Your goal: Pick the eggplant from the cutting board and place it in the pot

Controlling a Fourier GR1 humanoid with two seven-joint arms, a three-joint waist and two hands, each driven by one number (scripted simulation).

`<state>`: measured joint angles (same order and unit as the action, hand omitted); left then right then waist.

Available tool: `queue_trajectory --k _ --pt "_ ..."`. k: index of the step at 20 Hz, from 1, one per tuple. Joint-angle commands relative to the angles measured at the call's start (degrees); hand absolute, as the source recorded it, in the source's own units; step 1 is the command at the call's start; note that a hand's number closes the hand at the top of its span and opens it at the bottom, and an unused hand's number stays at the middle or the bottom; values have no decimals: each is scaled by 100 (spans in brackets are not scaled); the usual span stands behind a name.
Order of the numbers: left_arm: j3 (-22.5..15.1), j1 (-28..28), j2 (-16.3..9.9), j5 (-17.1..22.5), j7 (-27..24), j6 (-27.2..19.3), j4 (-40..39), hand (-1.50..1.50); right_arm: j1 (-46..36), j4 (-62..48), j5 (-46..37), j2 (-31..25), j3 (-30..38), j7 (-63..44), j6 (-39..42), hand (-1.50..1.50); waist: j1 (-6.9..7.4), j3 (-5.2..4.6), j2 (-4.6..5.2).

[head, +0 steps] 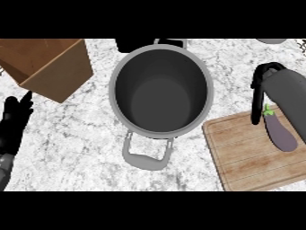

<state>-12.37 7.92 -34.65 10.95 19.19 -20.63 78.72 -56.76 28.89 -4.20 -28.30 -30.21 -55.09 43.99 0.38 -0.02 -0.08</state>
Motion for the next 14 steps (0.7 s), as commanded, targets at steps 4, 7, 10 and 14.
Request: queue_trajectory --k 4,7,10,14 --pt "230 34 114 -218 116 142 35 0 160 -85 -467 175 155 -188 -32 -150 11 3 16" --pt "412 139 168 -176 -130 428 -281 0 397 125 -746 -87 110 140 109 -150 -23 1 15" --pt "297 -34 226 -321 448 144 365 0 621 276 -800 36 102 -174 147 -150 -35 3 -15" --pt "335 -15 318 -537 308 164 264 0 497 -171 -908 313 296 -338 104 -150 9 3 11"
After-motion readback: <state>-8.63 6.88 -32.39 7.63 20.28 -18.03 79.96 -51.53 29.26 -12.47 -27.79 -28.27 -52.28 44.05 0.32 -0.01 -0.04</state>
